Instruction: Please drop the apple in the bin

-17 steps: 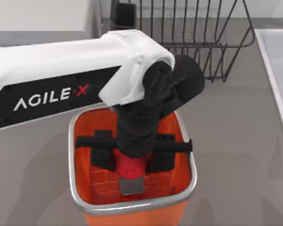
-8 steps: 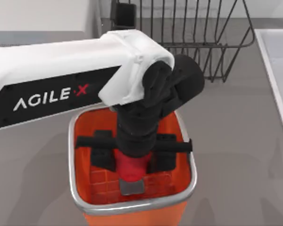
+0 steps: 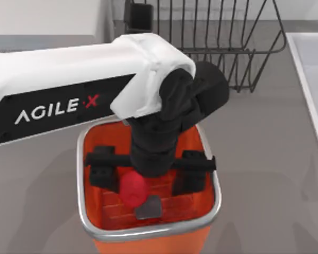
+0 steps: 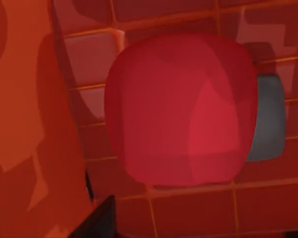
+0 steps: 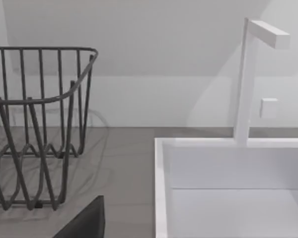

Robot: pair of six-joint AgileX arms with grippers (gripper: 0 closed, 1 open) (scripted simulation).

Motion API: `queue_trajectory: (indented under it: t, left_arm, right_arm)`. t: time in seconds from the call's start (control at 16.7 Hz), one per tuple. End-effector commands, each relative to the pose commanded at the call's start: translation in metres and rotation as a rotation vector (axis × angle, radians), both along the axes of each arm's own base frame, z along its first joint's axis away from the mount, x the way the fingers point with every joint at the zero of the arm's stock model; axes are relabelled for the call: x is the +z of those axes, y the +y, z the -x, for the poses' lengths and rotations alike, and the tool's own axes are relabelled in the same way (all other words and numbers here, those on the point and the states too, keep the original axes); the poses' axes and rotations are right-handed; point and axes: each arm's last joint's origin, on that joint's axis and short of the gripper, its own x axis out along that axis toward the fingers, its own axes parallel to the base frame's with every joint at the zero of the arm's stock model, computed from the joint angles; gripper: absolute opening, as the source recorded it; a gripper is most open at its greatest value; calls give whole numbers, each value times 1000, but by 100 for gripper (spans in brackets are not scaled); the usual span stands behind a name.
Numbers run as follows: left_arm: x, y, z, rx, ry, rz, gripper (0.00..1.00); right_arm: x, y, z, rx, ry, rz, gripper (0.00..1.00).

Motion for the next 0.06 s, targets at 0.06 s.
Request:
queue_trajectory:
  t: [0.06]
  left_arm:
    - [0, 0, 0, 0, 0, 0, 100]
  right_arm:
    - [0, 0, 0, 0, 0, 0, 100]
